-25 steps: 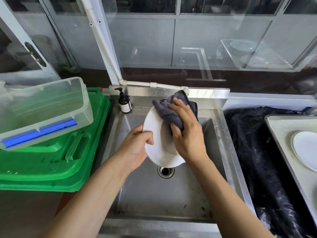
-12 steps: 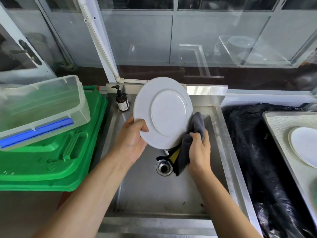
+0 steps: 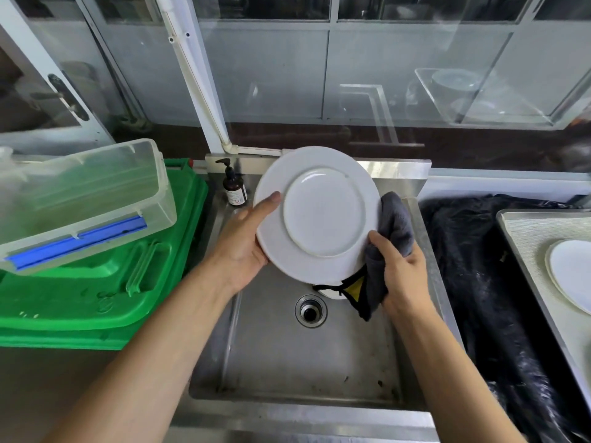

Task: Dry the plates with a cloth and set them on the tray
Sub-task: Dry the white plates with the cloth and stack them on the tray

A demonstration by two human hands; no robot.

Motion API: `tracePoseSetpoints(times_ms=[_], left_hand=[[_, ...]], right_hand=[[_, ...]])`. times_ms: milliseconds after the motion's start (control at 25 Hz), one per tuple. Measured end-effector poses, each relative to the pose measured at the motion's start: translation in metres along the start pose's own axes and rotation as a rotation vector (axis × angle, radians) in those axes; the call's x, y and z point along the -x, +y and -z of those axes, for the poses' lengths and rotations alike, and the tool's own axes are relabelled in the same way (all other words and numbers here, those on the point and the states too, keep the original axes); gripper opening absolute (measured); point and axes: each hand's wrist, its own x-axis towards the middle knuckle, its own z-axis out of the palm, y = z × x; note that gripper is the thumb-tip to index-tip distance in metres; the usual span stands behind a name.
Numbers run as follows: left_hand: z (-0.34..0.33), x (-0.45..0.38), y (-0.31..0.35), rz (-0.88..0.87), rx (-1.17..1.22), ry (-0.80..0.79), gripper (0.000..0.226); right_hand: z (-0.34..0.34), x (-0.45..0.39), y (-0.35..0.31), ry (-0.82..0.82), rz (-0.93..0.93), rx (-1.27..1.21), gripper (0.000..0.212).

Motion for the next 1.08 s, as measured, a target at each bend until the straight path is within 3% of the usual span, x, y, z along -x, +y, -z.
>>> tracePoseSetpoints(times_ms=[120, 240, 360, 480, 640, 920, 1080], left_hand=[[0.001, 0.002, -0.002, 0.022, -0.029, 0.036, 0.048], [-0.008, 0.004, -0.014, -0.05, 0.065, 0.11, 0.052], [-0.015, 0.004, -0.021, -0.096, 0.097, 0.174, 0.037], [-0.015, 0.003, -0.022, -0.123, 0.09, 0.204, 0.028], [-0.019, 0.003, -0.03, -0.153, 0.002, 0.237, 0.023], [-0.036, 0.002, -0.068, -0.13, -0.122, 0.228, 0.028], [-0.042, 0.002, -0.088, -0.1, -0.169, 0.243, 0.026]], right_hand=[[-0.001, 0.001, -0.005, -0.034, 0.029, 0.033, 0.023], [-0.007, 0.007, 0.004, 0.035, -0.057, -0.11, 0.021], [-0.012, 0.02, 0.017, 0.025, -0.164, -0.233, 0.029], [-0.014, 0.029, 0.027, 0.003, -0.24, -0.177, 0.029], [0.002, 0.026, 0.026, -0.012, -0.157, 0.254, 0.016], [0.086, 0.018, 0.045, 0.088, 0.057, 1.076, 0.03], [0.142, 0.01, 0.06, 0.248, 0.286, 1.455, 0.047]])
